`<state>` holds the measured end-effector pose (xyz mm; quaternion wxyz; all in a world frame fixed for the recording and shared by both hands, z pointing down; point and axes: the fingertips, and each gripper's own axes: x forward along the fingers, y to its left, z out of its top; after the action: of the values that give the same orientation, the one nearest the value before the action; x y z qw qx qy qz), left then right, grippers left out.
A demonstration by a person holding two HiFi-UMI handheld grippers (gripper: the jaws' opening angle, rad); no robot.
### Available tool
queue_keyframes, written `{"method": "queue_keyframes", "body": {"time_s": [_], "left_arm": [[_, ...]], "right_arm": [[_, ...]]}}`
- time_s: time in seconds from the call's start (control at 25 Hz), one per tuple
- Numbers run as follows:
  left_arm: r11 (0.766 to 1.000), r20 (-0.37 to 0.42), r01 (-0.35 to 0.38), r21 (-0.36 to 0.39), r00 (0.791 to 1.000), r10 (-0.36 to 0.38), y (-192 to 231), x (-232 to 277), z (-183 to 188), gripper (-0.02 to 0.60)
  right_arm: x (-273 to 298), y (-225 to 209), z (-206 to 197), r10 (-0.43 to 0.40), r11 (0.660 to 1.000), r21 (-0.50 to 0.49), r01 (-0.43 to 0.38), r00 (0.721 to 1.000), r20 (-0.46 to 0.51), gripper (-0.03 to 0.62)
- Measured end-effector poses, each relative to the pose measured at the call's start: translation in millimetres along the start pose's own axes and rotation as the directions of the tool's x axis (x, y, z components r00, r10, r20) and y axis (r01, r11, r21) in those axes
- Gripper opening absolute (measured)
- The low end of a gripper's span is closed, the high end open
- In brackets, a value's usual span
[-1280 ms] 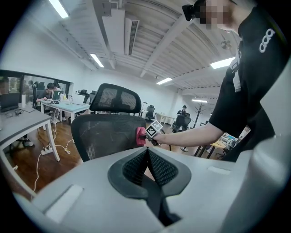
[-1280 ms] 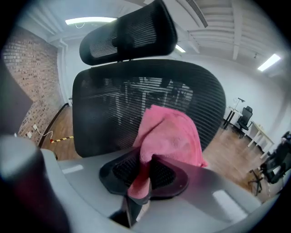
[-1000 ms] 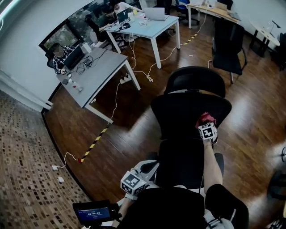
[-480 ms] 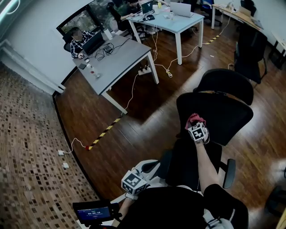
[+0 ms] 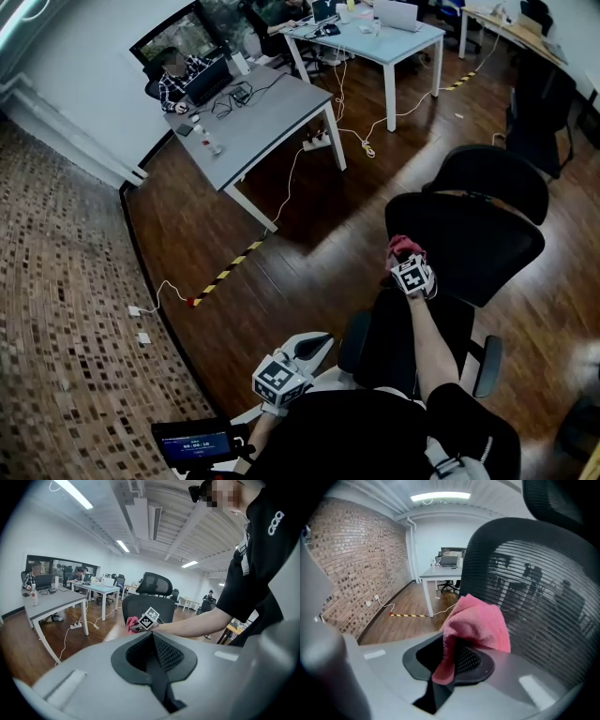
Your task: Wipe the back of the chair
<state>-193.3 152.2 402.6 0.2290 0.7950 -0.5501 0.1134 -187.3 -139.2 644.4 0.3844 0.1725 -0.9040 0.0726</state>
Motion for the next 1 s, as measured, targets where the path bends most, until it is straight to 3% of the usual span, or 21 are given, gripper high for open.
{"method": "queue_keyframes", "body": {"time_s": [0.56, 1.0], "left_arm": [[0.978, -0.061, 0.201, 0.06, 0.978, -0.198, -79, 86, 23, -0.009], [0.929, -0.135, 0.356, 0.101, 0.93, -0.342, -159, 146, 35, -0.008]], "right_arm": [[-93, -109, -119, -0.136, 0.977, 0.155, 0.144, 0.989, -0.059, 0.046], [-201, -219, -243, -0.307, 0.879, 0.338, 0.336, 0.942, -0.138, 0.046]]}}
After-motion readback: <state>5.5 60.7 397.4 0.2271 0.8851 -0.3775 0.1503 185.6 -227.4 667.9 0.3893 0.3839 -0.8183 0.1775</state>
